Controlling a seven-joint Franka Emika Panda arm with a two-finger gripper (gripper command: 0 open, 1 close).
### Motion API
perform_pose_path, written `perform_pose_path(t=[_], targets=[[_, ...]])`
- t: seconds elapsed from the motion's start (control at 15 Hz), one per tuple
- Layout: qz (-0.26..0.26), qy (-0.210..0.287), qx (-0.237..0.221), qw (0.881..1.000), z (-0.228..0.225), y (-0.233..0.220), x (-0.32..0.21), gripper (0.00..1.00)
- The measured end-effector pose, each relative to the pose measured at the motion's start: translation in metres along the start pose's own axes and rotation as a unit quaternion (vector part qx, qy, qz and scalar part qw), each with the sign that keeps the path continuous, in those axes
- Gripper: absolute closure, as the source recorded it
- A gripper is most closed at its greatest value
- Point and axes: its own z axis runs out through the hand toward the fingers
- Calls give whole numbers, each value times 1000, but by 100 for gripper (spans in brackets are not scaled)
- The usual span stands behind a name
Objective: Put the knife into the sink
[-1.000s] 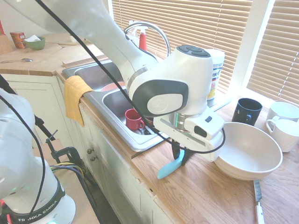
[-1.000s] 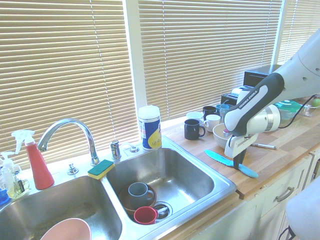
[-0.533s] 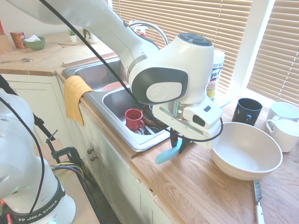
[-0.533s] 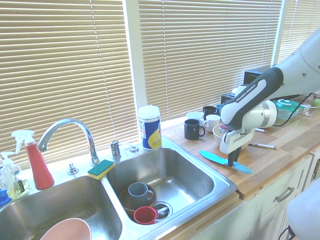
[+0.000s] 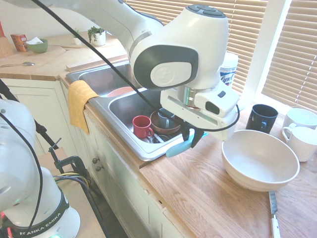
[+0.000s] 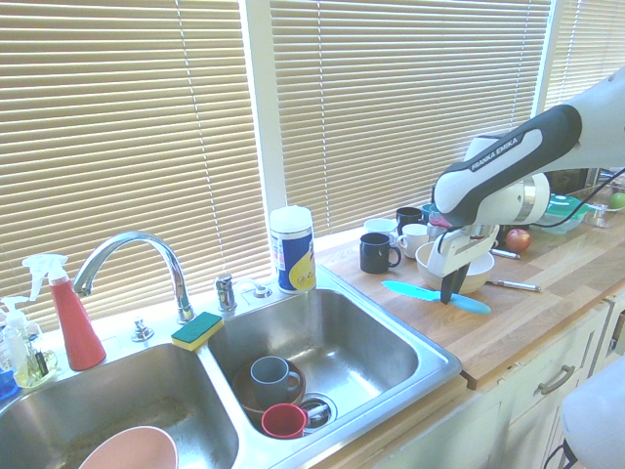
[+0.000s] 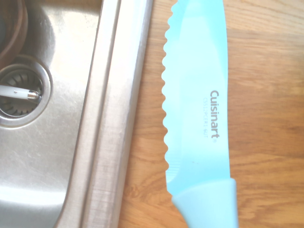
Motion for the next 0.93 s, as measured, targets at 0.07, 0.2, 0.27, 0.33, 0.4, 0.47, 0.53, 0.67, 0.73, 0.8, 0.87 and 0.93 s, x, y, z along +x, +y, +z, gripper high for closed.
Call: perform_pose_path(t=[0.07, 0.2, 0.27, 0.33, 0.4, 0.47, 0.53, 0.67, 0.73, 0.8, 0.87, 0.93], targets=[[-1, 2, 3, 1000, -4, -1, -1, 100], [-10, 7, 8, 1000, -16, -10, -5, 100], [-19, 8, 10, 1000, -20, -19, -10, 100], [-29, 9, 13, 999, -24, -30, -15, 100], [-38, 10, 13, 999, -26, -42, -20, 100], [-46, 11, 11, 999, -26, -56, -26, 100], [-54, 10, 9, 998, -24, -72, -34, 100], [-68, 8, 6, 998, -19, -104, -54, 100], [-72, 8, 4, 997, -16, -118, -64, 100], [-73, 9, 5, 997, -11, -131, -73, 100], [-73, 10, 4, 997, -4, -145, -81, 100], [-71, 11, 3, 997, 4, -157, -88, 100]])
